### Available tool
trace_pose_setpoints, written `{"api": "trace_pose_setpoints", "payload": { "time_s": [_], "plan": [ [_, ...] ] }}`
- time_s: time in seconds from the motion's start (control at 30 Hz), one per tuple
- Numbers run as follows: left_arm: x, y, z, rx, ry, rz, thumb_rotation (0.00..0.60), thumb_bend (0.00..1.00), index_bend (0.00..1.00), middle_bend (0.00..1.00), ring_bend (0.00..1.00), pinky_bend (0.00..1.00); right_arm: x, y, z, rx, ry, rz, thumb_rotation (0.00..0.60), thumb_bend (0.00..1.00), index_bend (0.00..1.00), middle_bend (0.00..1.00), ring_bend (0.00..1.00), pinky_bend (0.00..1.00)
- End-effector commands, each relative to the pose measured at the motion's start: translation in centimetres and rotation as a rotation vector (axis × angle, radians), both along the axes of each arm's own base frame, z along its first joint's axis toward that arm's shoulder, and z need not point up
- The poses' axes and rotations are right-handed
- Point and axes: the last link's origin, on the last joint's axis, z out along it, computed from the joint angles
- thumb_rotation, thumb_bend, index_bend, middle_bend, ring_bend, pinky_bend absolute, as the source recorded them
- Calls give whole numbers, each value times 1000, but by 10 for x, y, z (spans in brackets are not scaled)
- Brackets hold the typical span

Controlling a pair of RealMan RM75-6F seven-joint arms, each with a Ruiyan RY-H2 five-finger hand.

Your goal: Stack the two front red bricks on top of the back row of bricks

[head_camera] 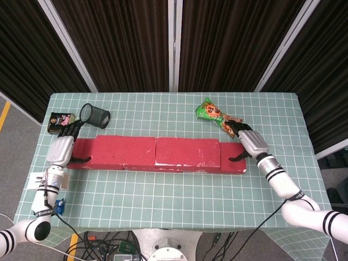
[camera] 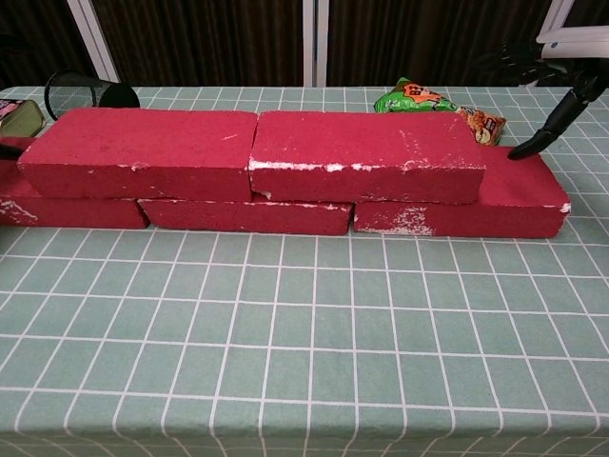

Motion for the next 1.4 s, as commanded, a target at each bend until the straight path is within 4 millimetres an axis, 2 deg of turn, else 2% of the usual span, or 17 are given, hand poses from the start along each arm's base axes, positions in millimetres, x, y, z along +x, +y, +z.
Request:
{"api": "trace_pose_setpoints", "payload": {
  "time_s": [0.03, 0.57, 1.4],
  "plan": [
    [0, 1, 0, -2, 1, 0, 600, 17, 35, 0, 0, 0, 1, 0, -3, 4, -1, 3, 600, 9, 0, 0, 0, 0],
    [1, 11, -5, -9, -8, -2, 600, 17, 35, 0, 0, 0, 10, 0, -18, 26, -4, 15, 600, 17, 0, 0, 0, 0],
    [1, 12, -2, -15, -12, -3, 600, 16, 35, 0, 0, 0, 17, 1, -26, 37, -17, 24, 600, 13, 0, 0, 0, 0]
  ]
}}
